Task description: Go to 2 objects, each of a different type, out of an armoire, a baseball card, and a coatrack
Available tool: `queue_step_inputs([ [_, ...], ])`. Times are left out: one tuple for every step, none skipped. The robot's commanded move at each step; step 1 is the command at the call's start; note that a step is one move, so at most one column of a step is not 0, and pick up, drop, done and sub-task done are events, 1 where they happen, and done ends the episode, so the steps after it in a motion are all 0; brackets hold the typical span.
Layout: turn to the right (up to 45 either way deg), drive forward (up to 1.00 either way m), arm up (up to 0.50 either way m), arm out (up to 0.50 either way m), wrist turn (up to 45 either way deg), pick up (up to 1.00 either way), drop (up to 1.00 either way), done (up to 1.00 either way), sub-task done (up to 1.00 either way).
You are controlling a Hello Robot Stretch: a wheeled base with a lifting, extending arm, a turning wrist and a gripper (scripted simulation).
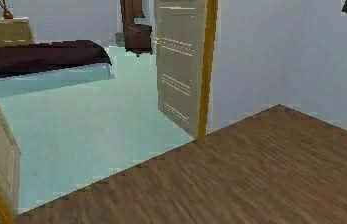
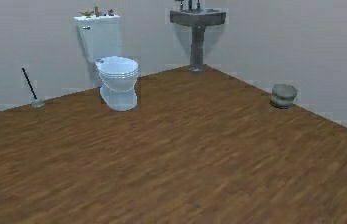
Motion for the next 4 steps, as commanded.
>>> queue_step_inputs([
  [-9.0,0.00,0.00,0.00,0.0,0.00,0.00,0.00,0.00],
  [0.0,0.35,0.00,0.00,0.0,0.00,0.00,0.00,0.00],
  [-12.0,0.00,0.00,0.00,0.0,0.00,0.00,0.00,0.00],
  [0.0,1.00,0.00,0.00,0.0,0.00,0.00,0.00,0.00],
])
